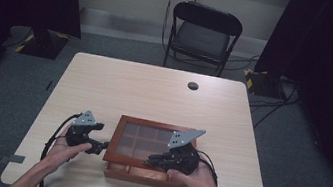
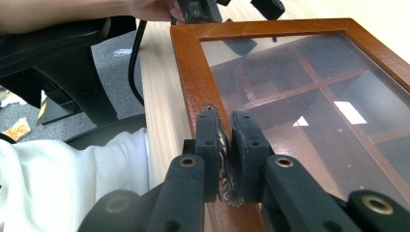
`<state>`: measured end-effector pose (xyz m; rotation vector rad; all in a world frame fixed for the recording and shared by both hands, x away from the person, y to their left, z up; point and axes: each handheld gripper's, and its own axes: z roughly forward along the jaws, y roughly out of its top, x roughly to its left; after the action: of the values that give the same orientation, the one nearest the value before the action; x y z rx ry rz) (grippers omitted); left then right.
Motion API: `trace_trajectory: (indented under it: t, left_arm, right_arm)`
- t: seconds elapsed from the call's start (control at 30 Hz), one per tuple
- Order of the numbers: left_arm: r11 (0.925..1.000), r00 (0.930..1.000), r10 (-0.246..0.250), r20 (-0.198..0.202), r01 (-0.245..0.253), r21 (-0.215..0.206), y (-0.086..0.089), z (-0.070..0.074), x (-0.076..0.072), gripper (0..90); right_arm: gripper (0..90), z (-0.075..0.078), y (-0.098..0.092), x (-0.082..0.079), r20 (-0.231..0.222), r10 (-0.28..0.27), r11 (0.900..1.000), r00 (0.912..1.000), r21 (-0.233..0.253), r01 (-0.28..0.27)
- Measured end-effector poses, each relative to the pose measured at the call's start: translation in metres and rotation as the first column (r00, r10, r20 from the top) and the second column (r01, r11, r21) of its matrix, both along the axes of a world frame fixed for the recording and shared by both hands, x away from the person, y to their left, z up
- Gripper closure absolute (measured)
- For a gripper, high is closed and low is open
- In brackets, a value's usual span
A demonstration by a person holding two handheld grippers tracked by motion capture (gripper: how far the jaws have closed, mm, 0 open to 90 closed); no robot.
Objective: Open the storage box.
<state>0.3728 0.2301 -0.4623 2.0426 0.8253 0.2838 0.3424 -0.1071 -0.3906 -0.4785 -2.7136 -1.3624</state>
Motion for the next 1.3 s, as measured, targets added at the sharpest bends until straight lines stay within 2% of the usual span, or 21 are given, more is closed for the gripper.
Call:
trace_trajectory:
  t: [0.03,0.13,0.43,0.47,0.53,0.57,0.6,0.7,0.73,0.77,0.8,0.83,0.93,0.97,1.0,1.03,1.07,1.1,1.17,1.23,1.3]
  left_arm:
    - [0.9999,0.9999,-0.008,0.009,0.008,0.012,-0.001,0.000,0.000,16.2]
    - [0.9999,0.9997,-0.010,0.021,0.010,0.014,-0.002,0.001,-0.001,18.5]
    - [0.9996,0.9995,-0.024,0.019,0.024,0.014,-0.006,-0.001,0.001,21.0]
    - [0.9997,0.9995,-0.024,0.020,0.024,0.010,-0.006,0.000,0.001,21.3]
    - [0.9997,0.9996,-0.020,0.020,0.020,0.017,-0.006,0.001,0.001,21.4]
    - [0.9998,0.9995,-0.018,0.025,0.018,0.012,-0.006,0.001,0.000,22.1]
    - [0.9997,0.9994,-0.021,0.029,0.021,0.009,-0.005,0.002,0.001,22.1]
    - [0.9998,0.9994,-0.017,0.030,0.018,-0.001,-0.005,0.003,0.000,22.4]
    - [0.9999,0.9995,-0.012,0.029,0.012,-0.008,-0.005,0.004,0.000,22.5]
    - [0.9999,0.9994,-0.012,0.031,0.013,-0.009,-0.004,0.004,0.000,22.5]
    - [0.9998,0.9993,-0.013,0.035,0.014,-0.012,-0.004,0.005,0.000,22.5]
    - [0.9997,0.9996,-0.006,0.027,0.007,-0.024,-0.004,0.006,0.000,22.5]
    - [0.9989,0.9996,0.006,0.026,-0.005,-0.047,-0.002,0.010,0.000,22.7]
    - [0.9977,0.9997,0.009,0.023,-0.007,-0.068,-0.001,0.013,0.001,23.4]
    - [0.9977,0.9997,0.009,0.023,-0.007,-0.068,-0.001,0.013,0.001,23.8]
    - [0.9975,0.9997,0.008,0.023,-0.006,-0.070,0.000,0.014,0.002,24.1]
    - [0.9956,0.9997,0.015,0.019,-0.013,-0.093,0.000,0.017,0.003,24.3]
    - [0.9956,0.9997,0.015,0.019,-0.013,-0.093,0.000,0.017,0.003,23.5]
    - [0.9936,0.9999,-0.007,0.011,0.008,-0.113,-0.001,0.019,0.003,21.0]
    - [0.9935,0.9998,-0.015,0.014,0.016,-0.113,-0.005,0.022,0.002,21.2]
    - [0.9938,0.9988,-0.030,0.039,0.034,-0.105,-0.009,0.025,0.000,21.2]
  right_arm:
    - [82.5,0.000,0.000,0.000,0.000,0.000,1.000,1.0000,0.000,0.000]
    - [82.5,0.000,0.000,0.000,0.001,-0.001,1.000,1.0000,0.002,0.001]
    - [81.5,-0.002,-0.002,0.001,-0.011,0.003,1.000,0.9999,0.003,-0.003]
    - [76.3,-0.002,-0.002,0.001,-0.016,0.007,1.000,0.9998,0.008,-0.007]
    - [73.0,-0.002,-0.002,0.001,-0.023,0.014,1.000,0.9996,0.011,-0.014]
    - [67.4,-0.001,-0.003,0.000,-0.029,0.019,1.000,0.9994,0.021,-0.018]
    - [67.4,-0.001,-0.003,0.000,-0.029,0.019,1.000,0.9994,0.021,-0.018]
    - [59.0,0.001,-0.007,0.000,-0.026,-0.001,1.000,0.9997,0.029,0.002]
    - [56.6,0.002,-0.009,-0.001,-0.021,-0.017,0.999,0.9996,0.029,0.017]
    - [50.6,0.004,-0.015,-0.001,-0.012,-0.051,0.998,0.9986,0.033,0.051]
    - [50.6,0.004,-0.015,-0.001,-0.012,-0.051,0.998,0.9986,0.033,0.051]
    - [46.9,0.008,-0.022,0.000,-0.015,-0.082,0.995,0.9965,0.061,0.083]
    - [42.8,0.011,-0.028,0.000,-0.015,-0.098,0.993,0.9951,0.065,0.099]
    - [40.3,0.013,-0.036,0.000,-0.001,-0.128,0.989,0.9917,0.076,0.128]
    - [40.3,0.013,-0.036,0.000,-0.001,-0.128,0.989,0.9917,0.076,0.128]
    - [36.5,0.014,-0.041,0.000,0.009,-0.155,0.984,0.9878,0.086,0.154]
    - [35.6,0.014,-0.045,0.000,0.012,-0.166,0.982,0.9861,0.096,0.164]
    - [34.3,0.014,-0.048,0.000,0.012,-0.175,0.980,0.9845,0.102,0.173]
    - [32.6,0.014,-0.051,0.001,0.012,-0.184,0.977,0.9828,0.109,0.182]
    - [30.5,0.013,-0.057,0.002,0.005,-0.194,0.977,0.9811,0.096,0.192]
    - [28.7,0.013,-0.059,0.002,0.008,-0.196,0.976,0.9806,0.099,0.194]
